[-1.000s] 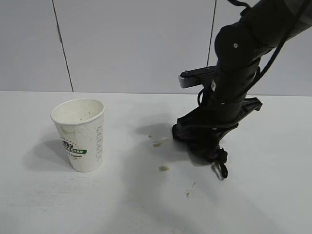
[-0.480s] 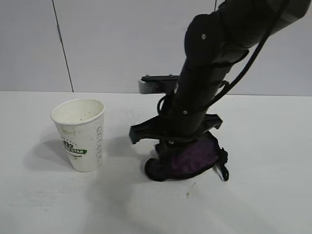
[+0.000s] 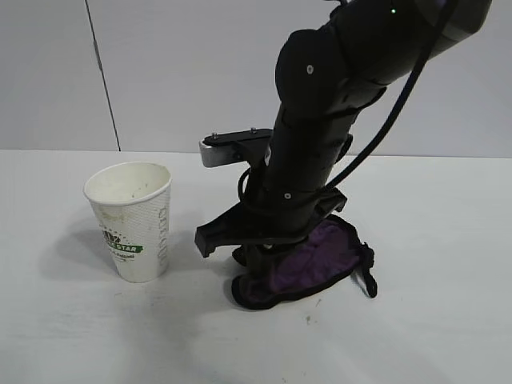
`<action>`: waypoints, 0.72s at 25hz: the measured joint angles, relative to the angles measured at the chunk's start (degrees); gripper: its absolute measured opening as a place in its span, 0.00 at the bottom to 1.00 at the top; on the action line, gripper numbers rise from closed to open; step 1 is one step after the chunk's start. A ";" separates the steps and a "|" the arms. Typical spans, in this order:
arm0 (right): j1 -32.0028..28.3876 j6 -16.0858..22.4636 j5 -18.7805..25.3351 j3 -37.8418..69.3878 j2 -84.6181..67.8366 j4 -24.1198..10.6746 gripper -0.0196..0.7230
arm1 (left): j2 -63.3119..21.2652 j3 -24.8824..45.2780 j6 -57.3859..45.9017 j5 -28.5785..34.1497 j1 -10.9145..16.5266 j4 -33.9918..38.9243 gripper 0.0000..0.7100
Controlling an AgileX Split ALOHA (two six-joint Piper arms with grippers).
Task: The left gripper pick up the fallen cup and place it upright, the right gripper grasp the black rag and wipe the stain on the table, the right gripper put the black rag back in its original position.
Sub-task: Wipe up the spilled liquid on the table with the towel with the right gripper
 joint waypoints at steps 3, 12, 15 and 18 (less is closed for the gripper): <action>-1.06 3.21 -0.75 0.00 0.06 -5.43 0.06 | 0.00 0.00 0.00 0.00 0.00 0.00 0.89; -7.95 15.54 -4.11 -3.82 0.87 -14.73 0.06 | 0.00 0.00 0.00 0.00 0.00 0.00 0.89; -7.96 16.32 -8.46 -5.21 0.87 -12.55 0.06 | 0.00 0.00 0.00 0.00 0.00 0.00 0.89; -7.54 16.44 -11.69 -6.02 2.09 -10.29 0.06 | 0.00 0.00 0.00 0.00 0.00 0.00 0.89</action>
